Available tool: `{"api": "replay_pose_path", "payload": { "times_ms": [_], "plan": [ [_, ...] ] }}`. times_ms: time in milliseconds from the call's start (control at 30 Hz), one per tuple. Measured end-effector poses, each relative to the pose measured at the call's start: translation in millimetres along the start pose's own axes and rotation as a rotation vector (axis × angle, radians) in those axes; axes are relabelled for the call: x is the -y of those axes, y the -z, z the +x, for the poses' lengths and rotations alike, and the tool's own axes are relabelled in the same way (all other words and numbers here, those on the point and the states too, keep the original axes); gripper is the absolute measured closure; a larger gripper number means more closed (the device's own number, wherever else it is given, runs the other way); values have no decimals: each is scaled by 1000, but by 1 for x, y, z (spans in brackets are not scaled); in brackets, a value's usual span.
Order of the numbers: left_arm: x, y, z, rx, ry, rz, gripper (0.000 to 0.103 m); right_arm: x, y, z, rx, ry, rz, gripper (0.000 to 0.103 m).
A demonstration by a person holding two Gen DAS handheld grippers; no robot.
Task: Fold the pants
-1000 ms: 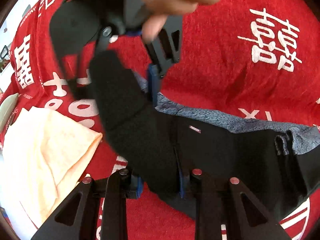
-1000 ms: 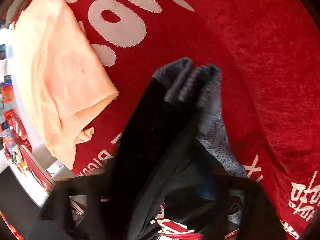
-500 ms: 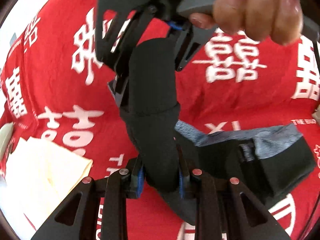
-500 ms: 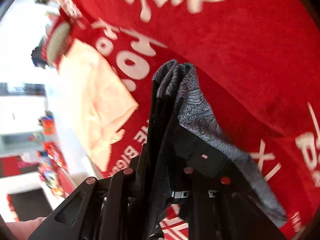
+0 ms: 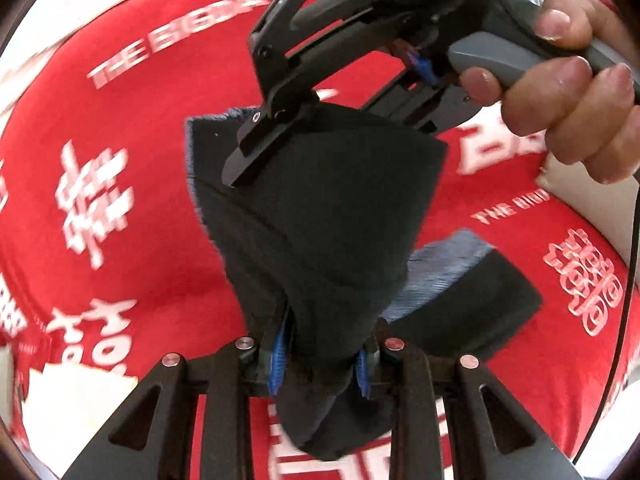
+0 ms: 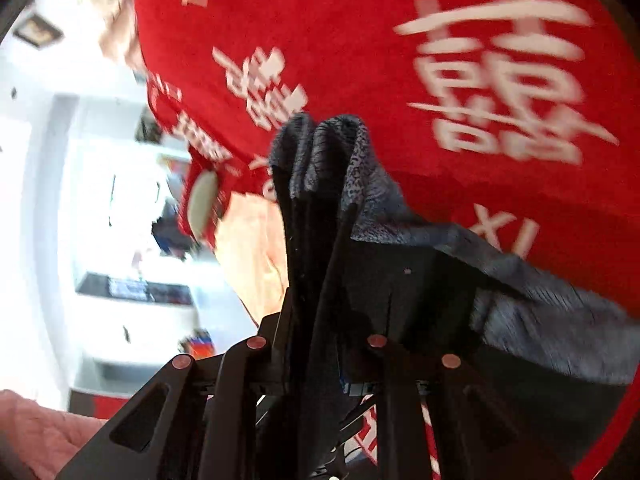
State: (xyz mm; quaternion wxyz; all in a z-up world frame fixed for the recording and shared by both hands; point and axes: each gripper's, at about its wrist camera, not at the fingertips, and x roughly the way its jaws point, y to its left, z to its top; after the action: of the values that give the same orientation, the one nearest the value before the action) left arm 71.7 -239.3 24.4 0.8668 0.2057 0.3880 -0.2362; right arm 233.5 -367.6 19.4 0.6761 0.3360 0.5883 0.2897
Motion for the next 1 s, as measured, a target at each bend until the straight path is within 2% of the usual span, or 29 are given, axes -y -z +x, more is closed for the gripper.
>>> {"api": "replay_pose_path", "payload": {
  "times_ms": [167, 333, 500, 667, 733, 767, 800, 900, 1000],
  "plan": [
    [63, -6, 11, -31, 73, 124, 76, 52, 42, -49, 99, -31, 87, 84],
    [117, -5, 29, -72, 140, 214, 76, 112, 78, -80, 174, -27, 190, 85],
    [152, 9, 63, -176, 164, 266, 76, 183, 102, -75, 165, 66, 283, 85],
    [161, 17, 71, -217, 155, 282, 75, 216, 113, -59, 158, 89, 329, 79],
    [162, 17, 70, -229, 163, 286, 60, 215, 113, -58, 159, 106, 327, 75],
    [160, 16, 67, -236, 173, 271, 46, 214, 113, -58, 159, 120, 324, 74],
    [158, 16, 64, -236, 177, 257, 44, 213, 112, -58, 152, 141, 322, 71],
    [150, 16, 53, -247, 204, 227, 44, 213, 112, -63, 136, 189, 314, 65],
    [135, 14, 46, -262, 222, 175, 44, 211, 114, -74, 130, 298, 295, 59]
  ]
}}
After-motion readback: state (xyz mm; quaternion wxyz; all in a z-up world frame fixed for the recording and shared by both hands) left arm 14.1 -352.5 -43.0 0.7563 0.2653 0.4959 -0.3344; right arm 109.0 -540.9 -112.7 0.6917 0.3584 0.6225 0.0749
